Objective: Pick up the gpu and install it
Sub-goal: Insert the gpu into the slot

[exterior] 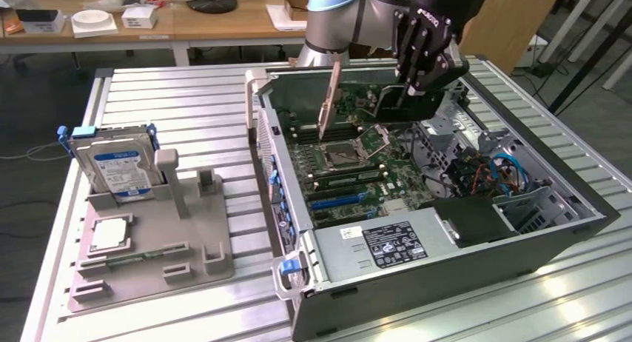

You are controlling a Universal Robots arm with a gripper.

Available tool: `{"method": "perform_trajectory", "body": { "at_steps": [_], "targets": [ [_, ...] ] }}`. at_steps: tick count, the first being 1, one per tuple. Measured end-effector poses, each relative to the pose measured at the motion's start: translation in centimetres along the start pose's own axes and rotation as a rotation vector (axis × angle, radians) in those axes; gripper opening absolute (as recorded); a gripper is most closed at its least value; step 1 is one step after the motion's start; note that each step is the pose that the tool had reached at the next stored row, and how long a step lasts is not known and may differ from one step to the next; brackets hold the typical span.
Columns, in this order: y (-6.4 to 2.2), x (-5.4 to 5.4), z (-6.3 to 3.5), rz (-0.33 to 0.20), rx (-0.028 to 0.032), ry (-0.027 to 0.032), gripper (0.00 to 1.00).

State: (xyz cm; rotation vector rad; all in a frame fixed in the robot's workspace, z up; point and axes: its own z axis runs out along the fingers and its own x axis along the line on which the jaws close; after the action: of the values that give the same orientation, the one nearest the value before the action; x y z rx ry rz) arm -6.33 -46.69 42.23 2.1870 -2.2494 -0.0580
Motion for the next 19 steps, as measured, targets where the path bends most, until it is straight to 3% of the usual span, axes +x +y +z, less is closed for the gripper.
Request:
{"method": "perform_trajectory", "body": {
  "at_steps": [3, 7, 9, 19],
  "targets": [
    [0.00, 0.0, 0.04, 0.000, 0.0015, -0.0003, 0.26],
    [0.00, 0.0, 0.34, 0.000, 0.0244, -0.0009, 0.26],
    [0.02, 0.0, 0.62, -0.001, 0.0310, -0.0007, 0.26],
    [0.03, 0.0, 2.44, -0.001, 0.0368, 0.0022, 0.26]
  ]
}}
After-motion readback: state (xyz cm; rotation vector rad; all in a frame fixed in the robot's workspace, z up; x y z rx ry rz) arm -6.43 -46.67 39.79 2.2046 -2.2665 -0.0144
